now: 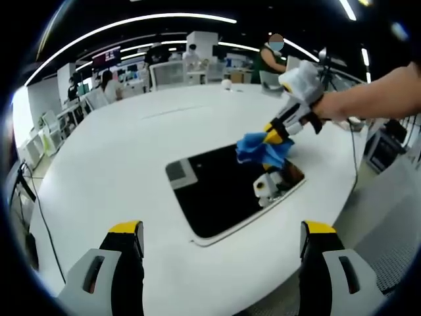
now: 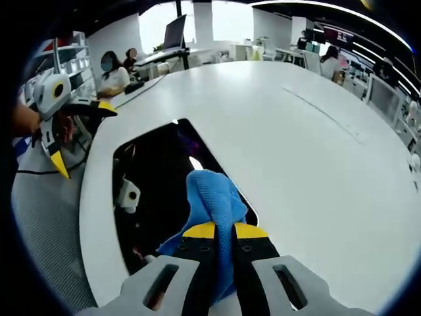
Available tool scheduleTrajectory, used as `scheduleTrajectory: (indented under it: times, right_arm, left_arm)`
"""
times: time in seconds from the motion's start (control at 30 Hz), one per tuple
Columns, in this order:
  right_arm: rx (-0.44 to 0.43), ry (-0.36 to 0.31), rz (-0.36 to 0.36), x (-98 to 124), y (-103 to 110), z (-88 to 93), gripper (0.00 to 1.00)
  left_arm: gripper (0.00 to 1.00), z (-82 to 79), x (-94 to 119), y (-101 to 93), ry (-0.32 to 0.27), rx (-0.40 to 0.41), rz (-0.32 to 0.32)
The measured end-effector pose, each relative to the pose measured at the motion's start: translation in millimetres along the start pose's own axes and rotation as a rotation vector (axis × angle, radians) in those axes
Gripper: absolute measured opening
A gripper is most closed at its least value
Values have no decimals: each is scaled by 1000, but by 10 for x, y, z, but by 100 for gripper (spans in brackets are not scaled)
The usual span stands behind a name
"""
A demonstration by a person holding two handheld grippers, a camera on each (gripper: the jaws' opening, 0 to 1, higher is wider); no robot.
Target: Wipe the mirror surface with the cleaning cloth until all visible marks leave the cleaned area.
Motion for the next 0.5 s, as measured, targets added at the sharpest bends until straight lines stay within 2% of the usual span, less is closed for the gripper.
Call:
scheduleTrajectory:
  times: [0.5]
  right_arm:
    - [-4, 3, 8, -34, -135, -49, 3]
  left_arm:
    - [100, 14, -16, 23, 7, -1, -11]
Point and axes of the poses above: the point that each gripper's makers call its tool centre point, and the gripper's own axes: x roughly backward along the fingers, y roughly to its left, z roughly out of its underside, the point moved 4 cm from there along x, roughly backward along the fingers, and after that the axes turned 2 degrees about -z, right-handed, at the moved point
